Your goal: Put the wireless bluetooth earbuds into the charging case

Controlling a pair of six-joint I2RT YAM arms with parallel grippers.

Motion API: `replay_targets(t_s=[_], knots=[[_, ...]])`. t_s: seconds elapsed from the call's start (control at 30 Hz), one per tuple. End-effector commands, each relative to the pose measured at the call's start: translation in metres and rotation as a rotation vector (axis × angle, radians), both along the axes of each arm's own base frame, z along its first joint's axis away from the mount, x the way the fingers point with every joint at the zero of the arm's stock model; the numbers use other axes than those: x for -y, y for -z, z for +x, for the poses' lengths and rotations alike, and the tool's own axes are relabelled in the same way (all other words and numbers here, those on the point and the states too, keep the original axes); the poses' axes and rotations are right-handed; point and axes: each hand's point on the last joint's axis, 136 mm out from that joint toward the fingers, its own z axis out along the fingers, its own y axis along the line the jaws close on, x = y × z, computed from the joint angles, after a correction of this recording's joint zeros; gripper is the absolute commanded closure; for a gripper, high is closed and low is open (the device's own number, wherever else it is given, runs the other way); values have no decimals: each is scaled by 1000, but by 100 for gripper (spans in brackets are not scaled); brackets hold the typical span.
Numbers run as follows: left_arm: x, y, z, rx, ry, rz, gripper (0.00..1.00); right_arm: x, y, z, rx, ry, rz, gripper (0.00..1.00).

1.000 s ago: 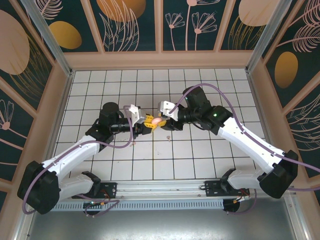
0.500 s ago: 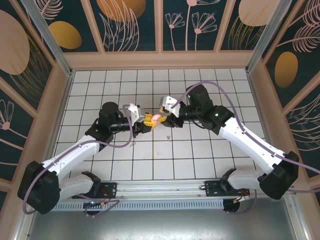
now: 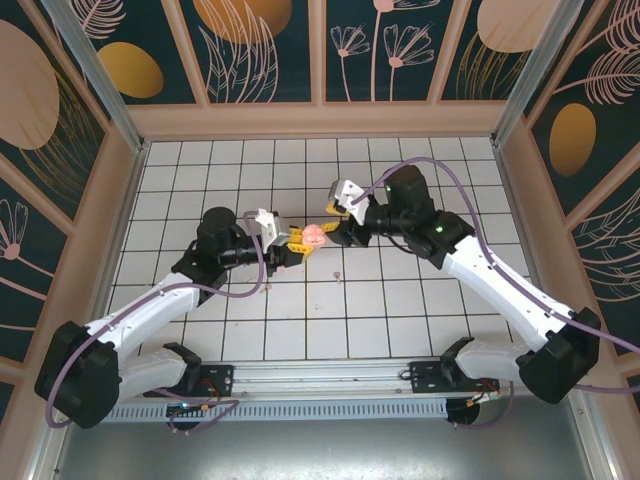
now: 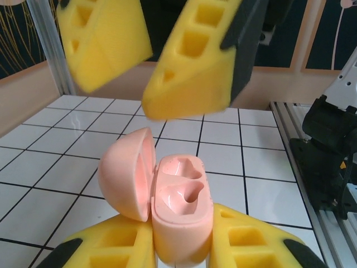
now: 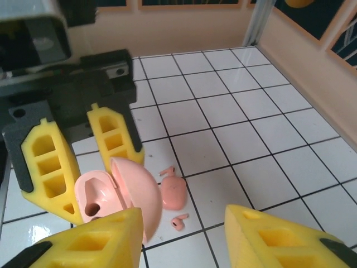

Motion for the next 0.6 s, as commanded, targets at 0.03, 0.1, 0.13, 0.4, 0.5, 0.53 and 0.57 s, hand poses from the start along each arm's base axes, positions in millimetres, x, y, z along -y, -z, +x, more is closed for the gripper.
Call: replay_targets(t_s=[0.03, 0.1, 0.13, 0.4, 0.5, 0.53, 0.57], knots=[[-5, -7, 6, 36, -74, -84, 84, 21, -30, 11, -79, 118, 135, 57], [-8, 0, 12, 25, -112, -95, 84, 31, -26, 18, -141, 184, 140, 57], [-7, 7, 16, 9, -126, -85, 84, 34, -22, 20, -175, 215, 136, 57], [-22, 39, 36, -138, -191, -173, 84, 49, 63, 19, -562, 416, -40, 55], [-33, 46, 40, -180, -212, -214, 84, 54, 100, 20, -711, 497, -125, 56], [-35, 49, 42, -194, -215, -215, 85, 56, 112, 21, -758, 532, -149, 56], [-38, 52, 43, -204, -225, -218, 85, 57, 123, 22, -802, 568, -170, 56]])
